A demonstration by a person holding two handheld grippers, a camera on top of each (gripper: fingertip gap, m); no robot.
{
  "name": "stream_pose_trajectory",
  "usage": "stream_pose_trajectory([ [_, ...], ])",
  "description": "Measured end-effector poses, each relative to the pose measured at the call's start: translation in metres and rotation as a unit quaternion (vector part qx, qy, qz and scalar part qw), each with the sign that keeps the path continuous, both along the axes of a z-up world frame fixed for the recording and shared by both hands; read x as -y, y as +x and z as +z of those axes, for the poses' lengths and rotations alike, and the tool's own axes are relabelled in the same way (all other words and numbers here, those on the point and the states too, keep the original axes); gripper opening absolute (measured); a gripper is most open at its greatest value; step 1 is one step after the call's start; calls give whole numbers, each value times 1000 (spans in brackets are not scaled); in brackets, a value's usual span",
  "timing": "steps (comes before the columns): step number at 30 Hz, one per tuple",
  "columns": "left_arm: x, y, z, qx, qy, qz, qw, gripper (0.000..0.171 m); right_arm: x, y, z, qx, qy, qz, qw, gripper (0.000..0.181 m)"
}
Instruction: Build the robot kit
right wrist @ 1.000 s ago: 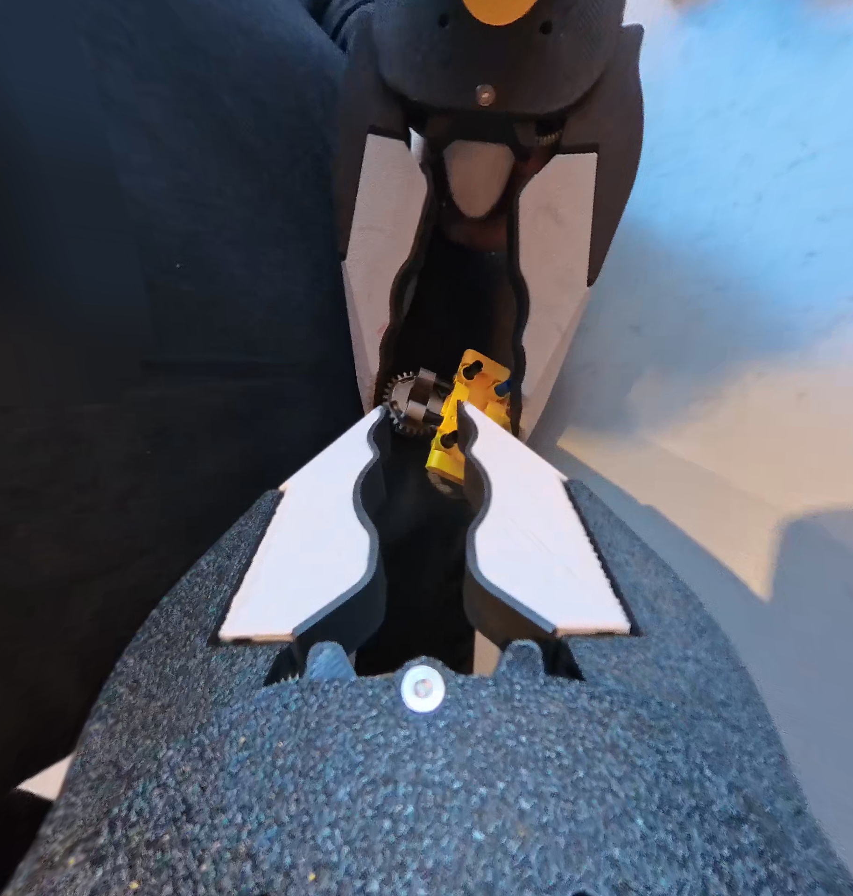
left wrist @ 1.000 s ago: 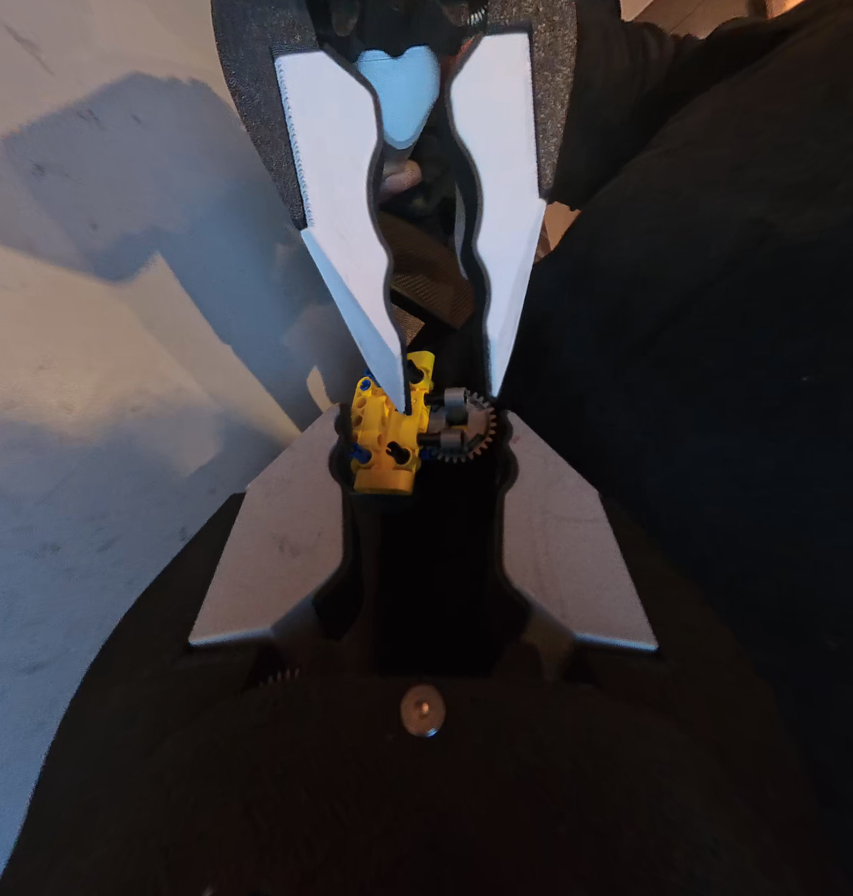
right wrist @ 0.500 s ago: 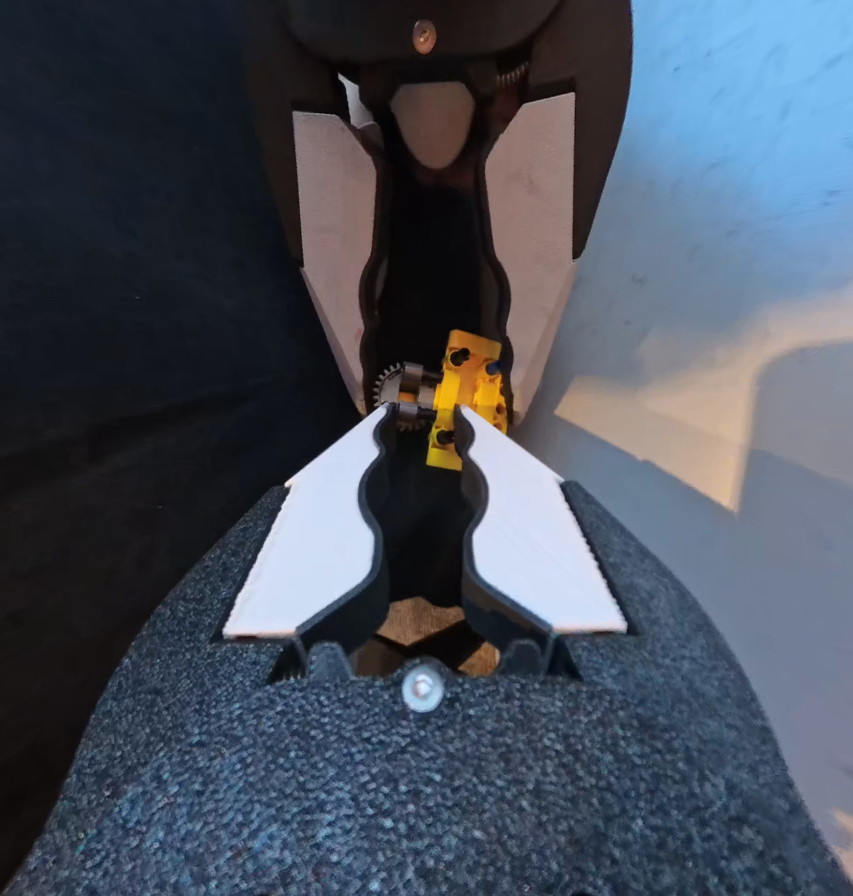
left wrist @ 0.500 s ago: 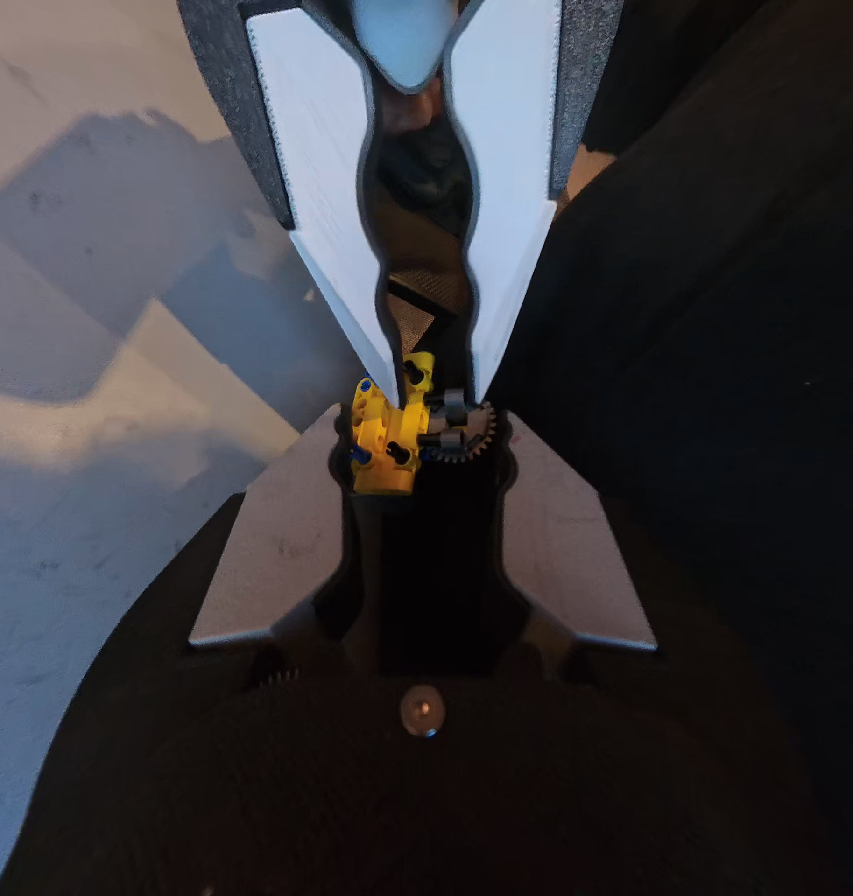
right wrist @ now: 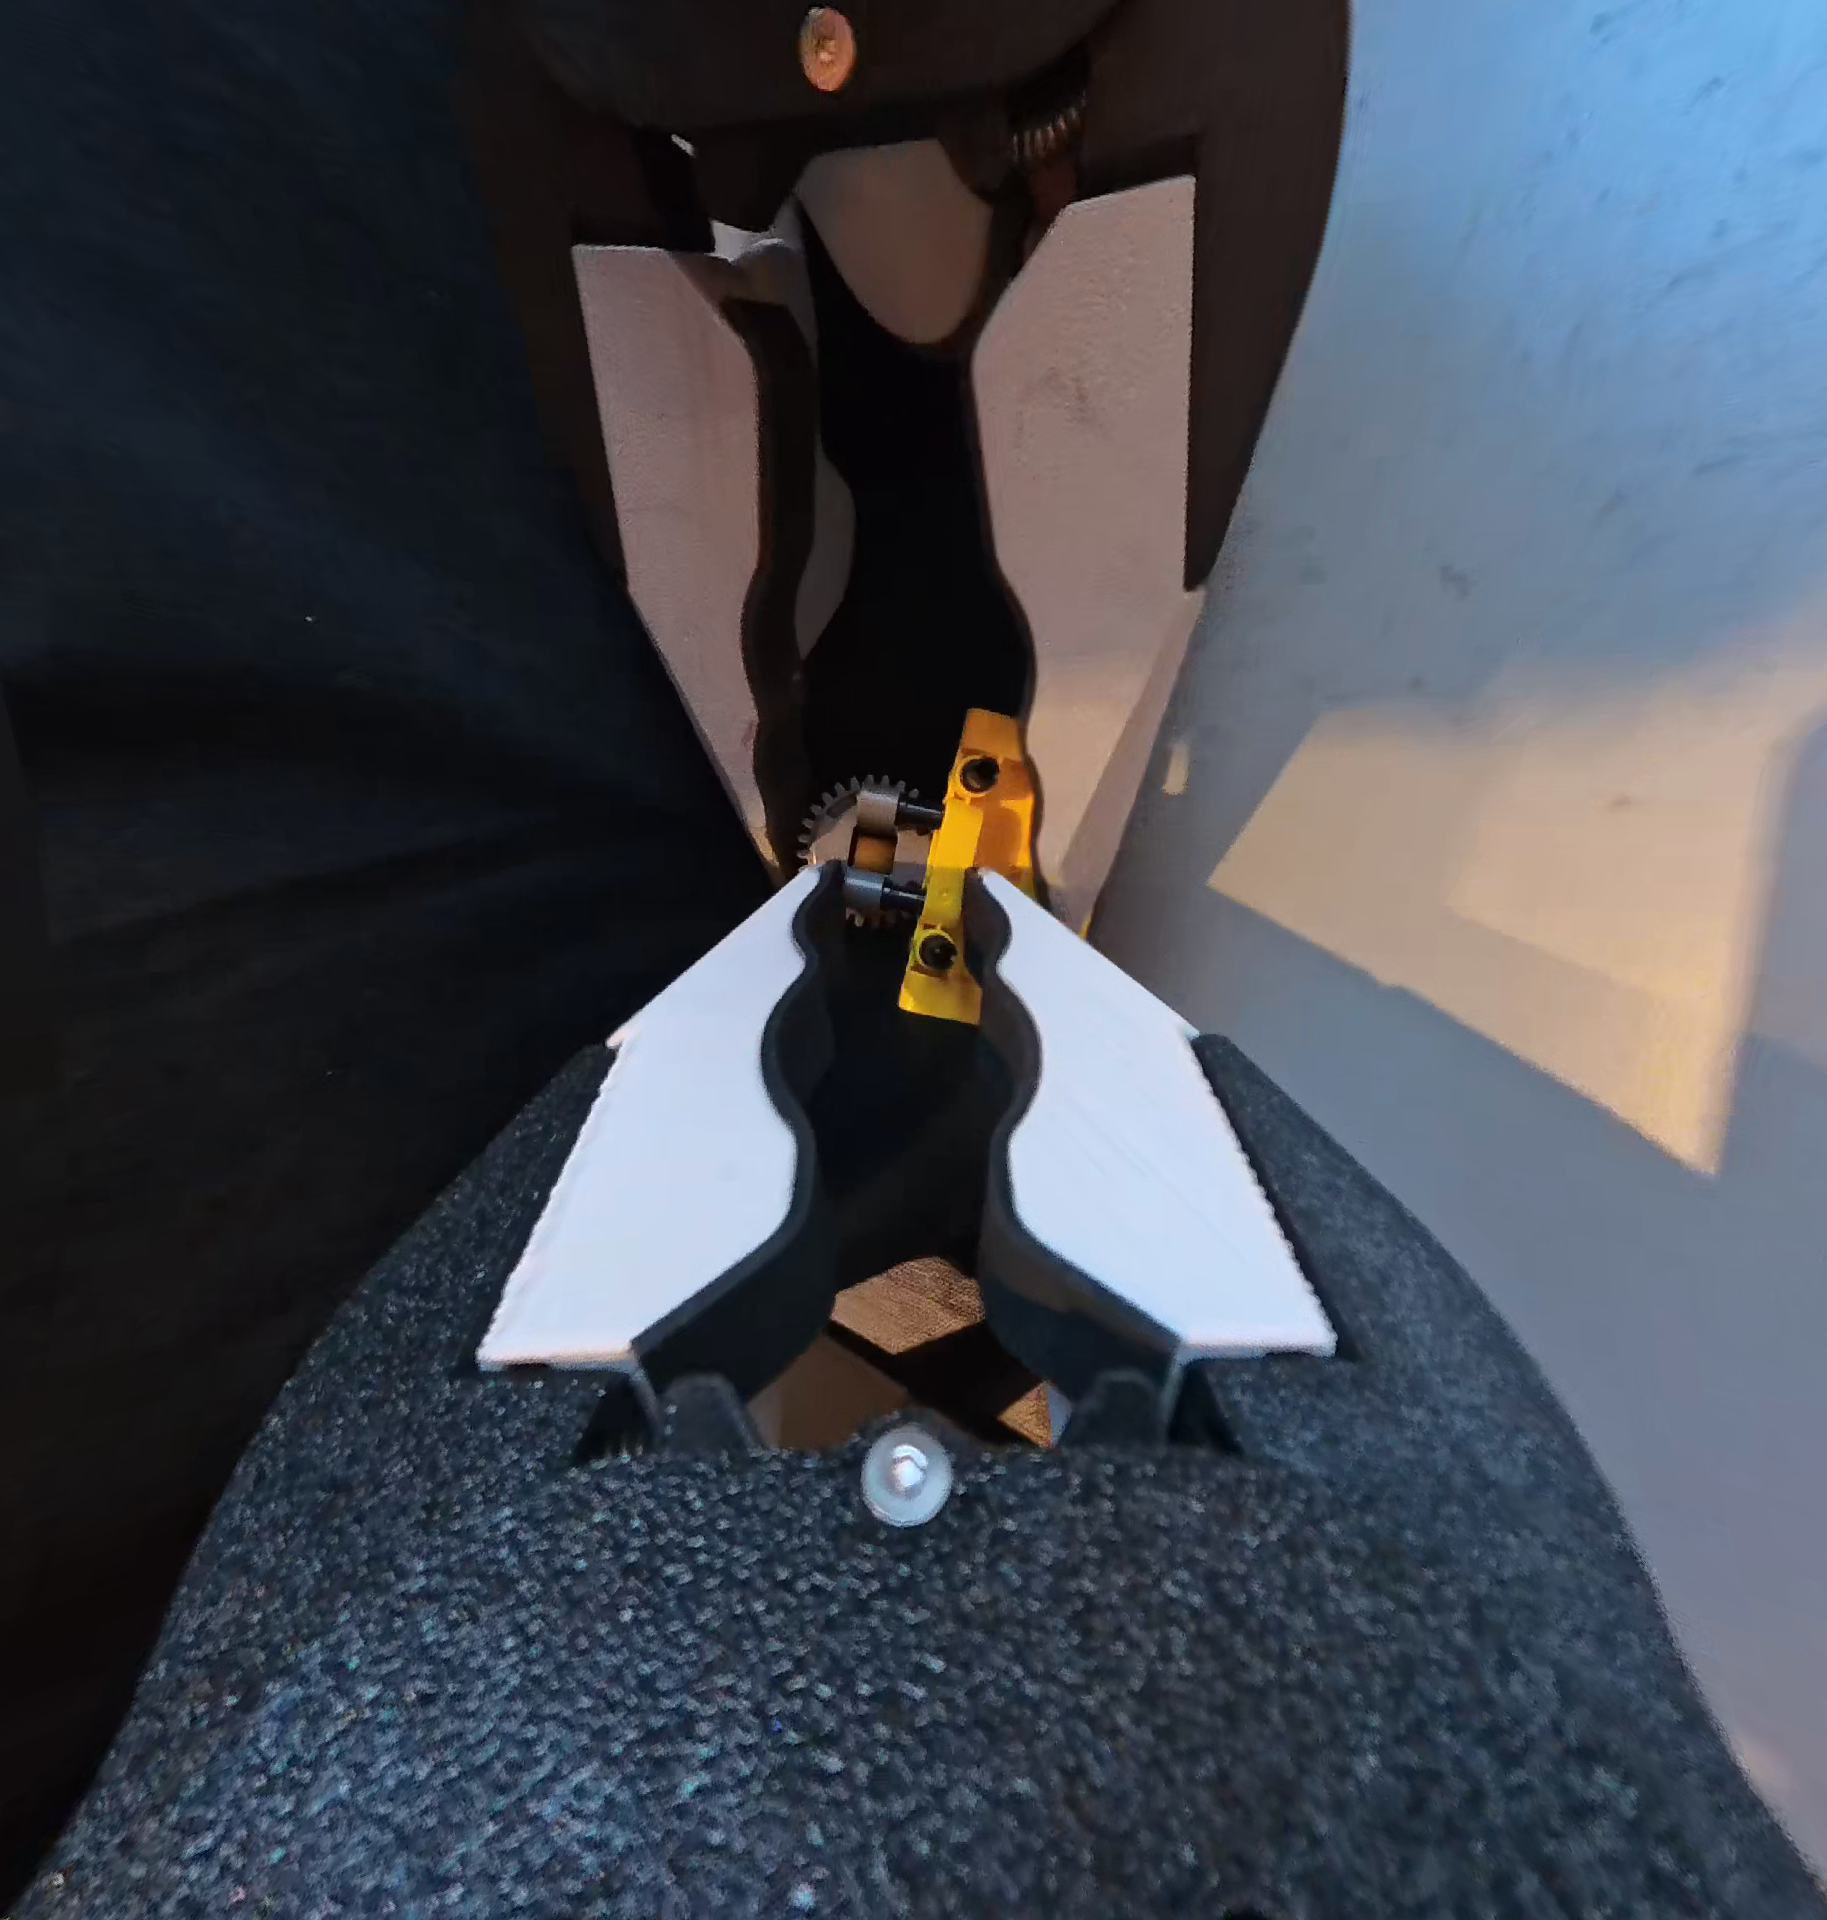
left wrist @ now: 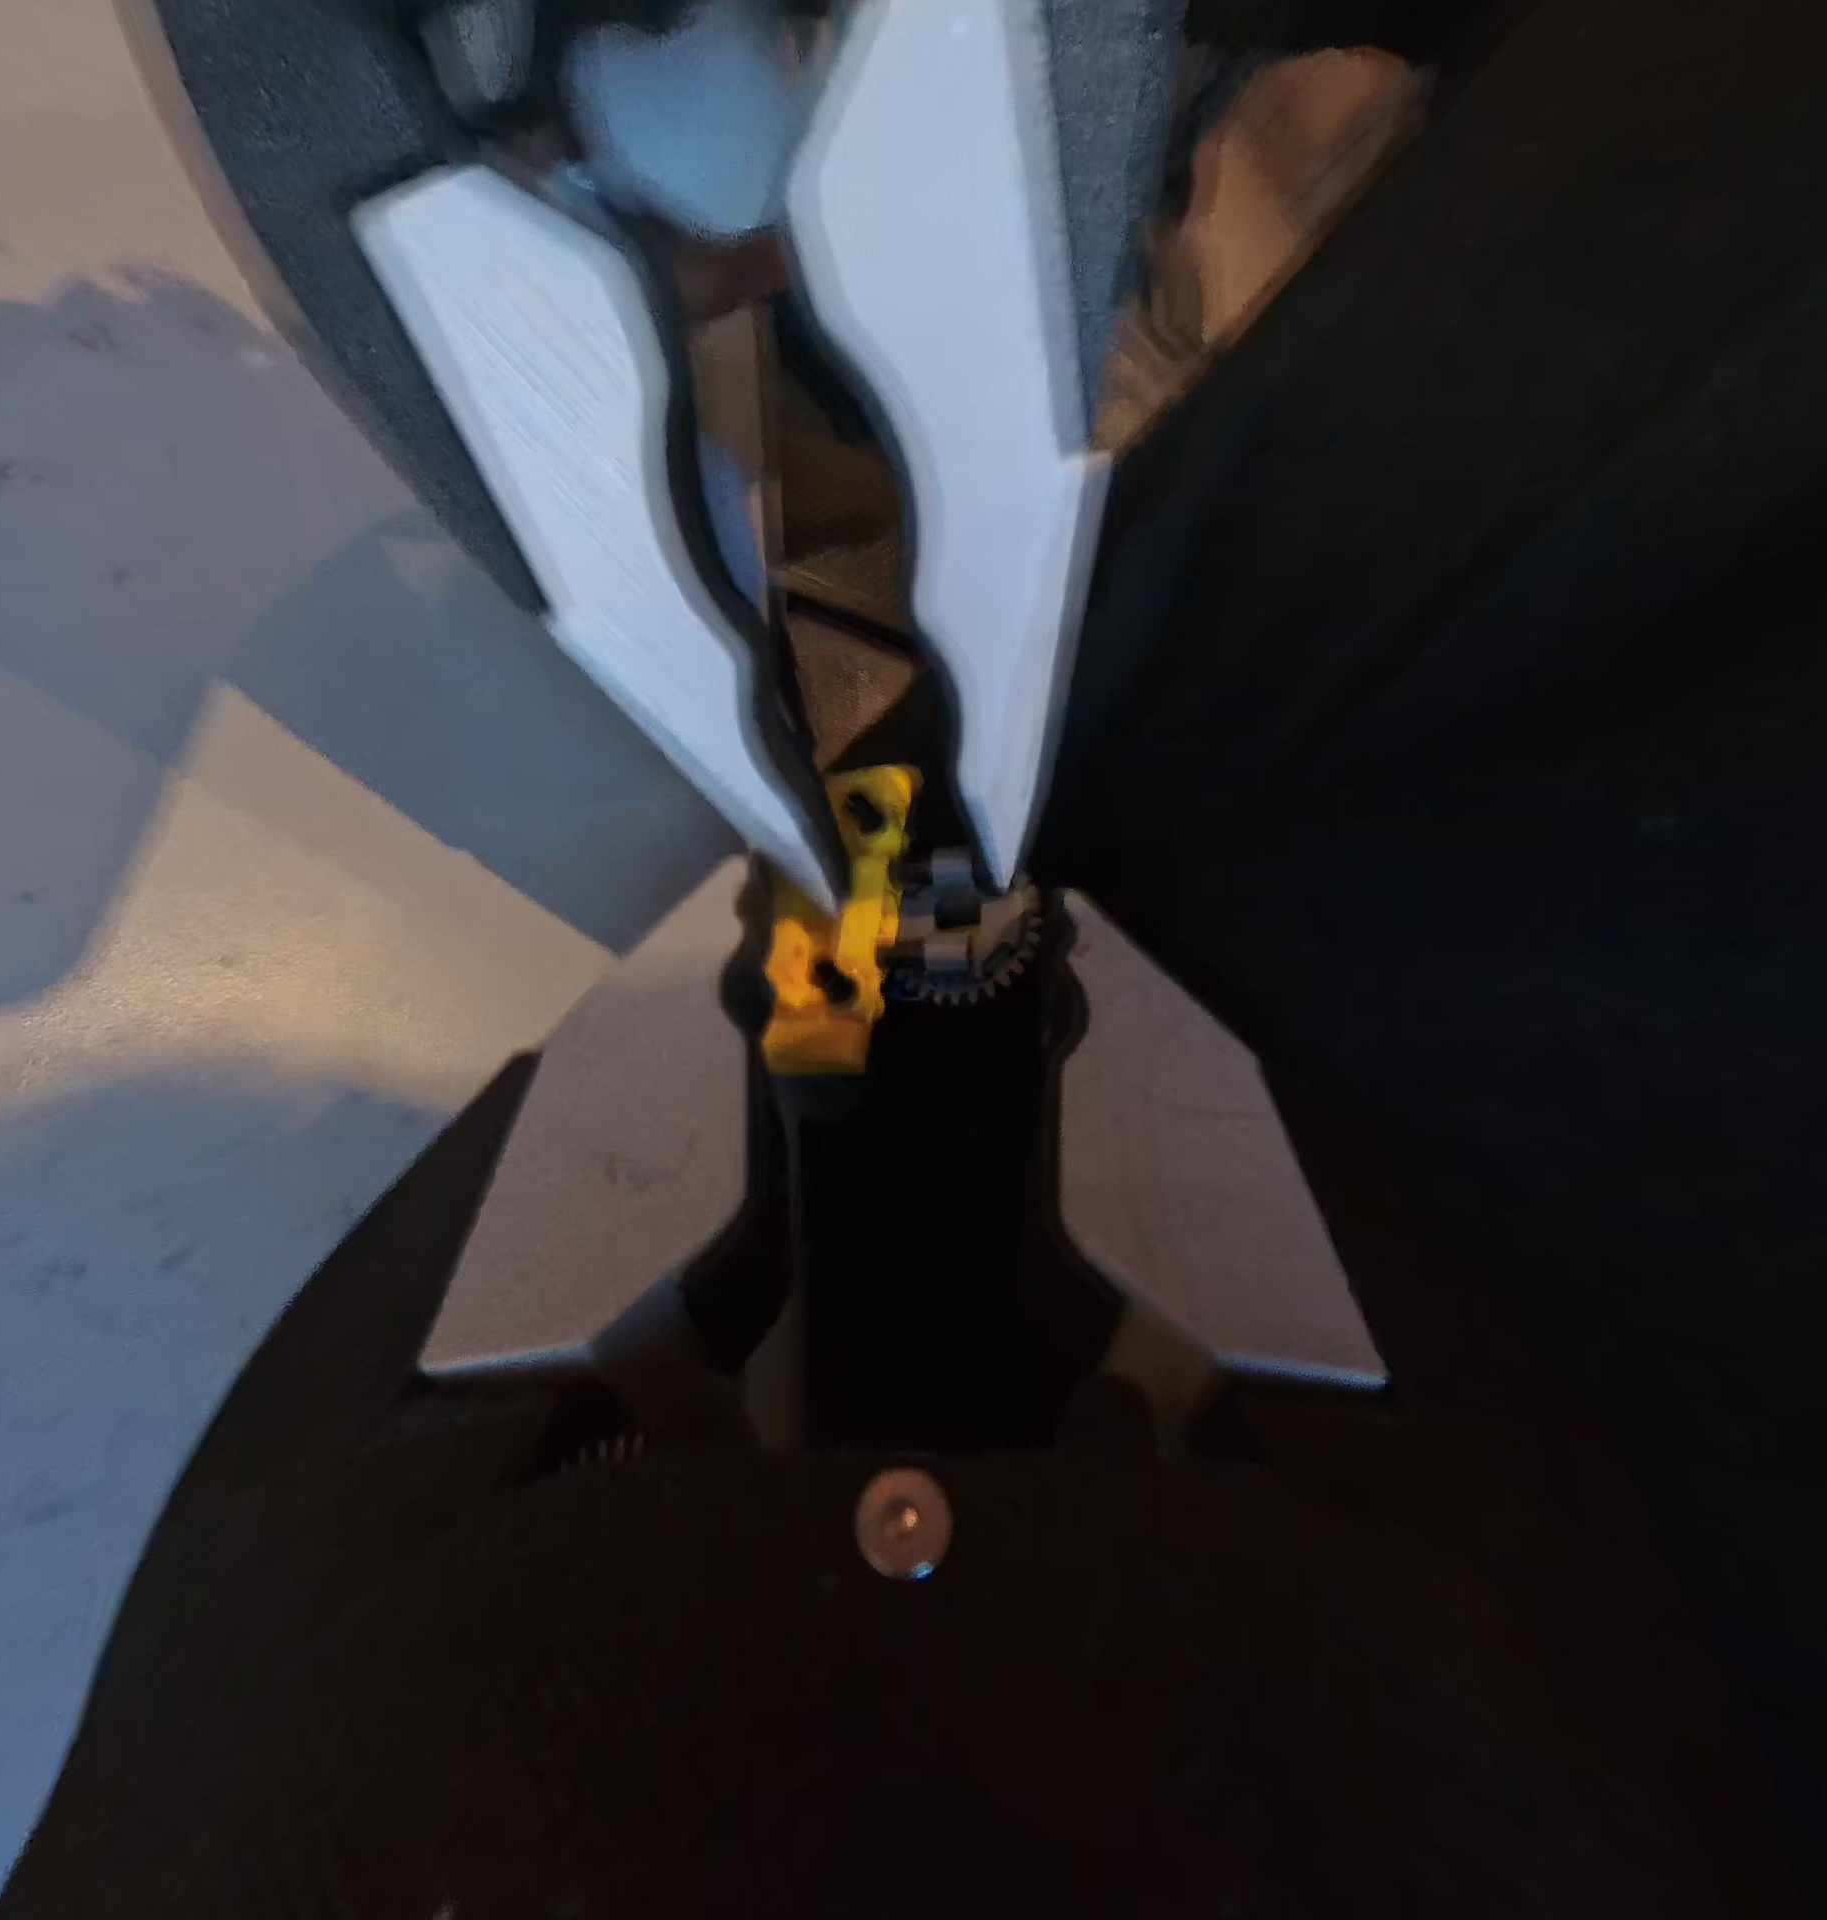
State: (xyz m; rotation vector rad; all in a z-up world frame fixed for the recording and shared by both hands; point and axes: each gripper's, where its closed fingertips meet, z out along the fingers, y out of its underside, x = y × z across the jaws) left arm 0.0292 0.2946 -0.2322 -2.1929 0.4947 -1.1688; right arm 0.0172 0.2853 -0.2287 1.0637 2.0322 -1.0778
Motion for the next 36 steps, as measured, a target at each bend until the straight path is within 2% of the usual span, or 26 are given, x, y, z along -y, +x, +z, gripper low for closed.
stream_pose_trajectory([
  [6,-5,-5,0,25,-15,19,999,51,-3,-6,2,41,-32,-29,998,22],
  [10,-4,-7,0,24,-8,33,999,51,-2,-10,2,19,-30,-17,999,24],
  [14,-6,-7,0,23,-14,33,999,51,-5,-11,2,34,-21,-2,999,23],
  [19,-8,-6,1,30,-11,38,999,51,-11,-21,9,34,-36,-29,998,23],
  [26,-8,-6,0,24,-12,44,999,51,-2,-19,5,46,0,-6,999,18],
  [28,-8,-6,0,25,-13,48,998,51,-7,-18,3,36,37,3,999,21],
  [30,-9,-6,0,31,-16,51,998,52,-9,-15,5,17,71,16,997,32],
  [31,-9,-6,0,34,-17,52,998,52,-8,-14,4,17,80,19,996,31],
  [36,-9,-5,1,33,-12,51,998,52,-5,-12,6,70,54,1,996,27],
])
